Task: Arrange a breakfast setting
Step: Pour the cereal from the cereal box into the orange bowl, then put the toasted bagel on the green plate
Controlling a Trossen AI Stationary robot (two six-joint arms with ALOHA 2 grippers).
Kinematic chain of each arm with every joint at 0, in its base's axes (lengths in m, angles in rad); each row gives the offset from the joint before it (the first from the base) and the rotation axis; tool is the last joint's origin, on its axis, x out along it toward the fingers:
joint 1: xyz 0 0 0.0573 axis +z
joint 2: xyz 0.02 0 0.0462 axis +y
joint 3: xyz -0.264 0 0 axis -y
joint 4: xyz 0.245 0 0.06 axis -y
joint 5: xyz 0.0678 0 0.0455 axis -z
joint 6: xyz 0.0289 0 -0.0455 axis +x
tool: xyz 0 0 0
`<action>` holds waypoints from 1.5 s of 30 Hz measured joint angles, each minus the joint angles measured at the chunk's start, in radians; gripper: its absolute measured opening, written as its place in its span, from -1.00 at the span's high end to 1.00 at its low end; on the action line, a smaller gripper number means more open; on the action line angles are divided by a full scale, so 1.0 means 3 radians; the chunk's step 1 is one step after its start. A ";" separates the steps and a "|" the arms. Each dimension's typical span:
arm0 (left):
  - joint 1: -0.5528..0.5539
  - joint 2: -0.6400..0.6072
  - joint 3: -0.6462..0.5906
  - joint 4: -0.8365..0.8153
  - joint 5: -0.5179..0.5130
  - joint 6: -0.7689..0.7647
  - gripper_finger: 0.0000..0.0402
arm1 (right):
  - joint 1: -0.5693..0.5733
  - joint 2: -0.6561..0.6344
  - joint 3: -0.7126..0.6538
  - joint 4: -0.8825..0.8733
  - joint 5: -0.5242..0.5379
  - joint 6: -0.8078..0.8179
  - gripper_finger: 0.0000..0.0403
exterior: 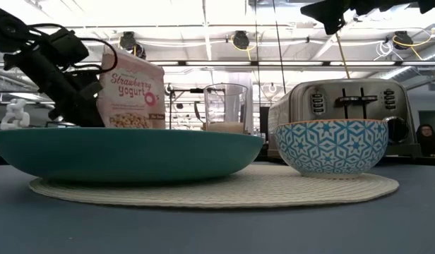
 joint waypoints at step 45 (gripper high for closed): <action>-0.0575 -0.0682 0.0010 -0.0775 0.0025 -0.1330 0.21 | 0.0000 -0.0001 0.0000 -0.0022 0.0000 0.0001 -0.44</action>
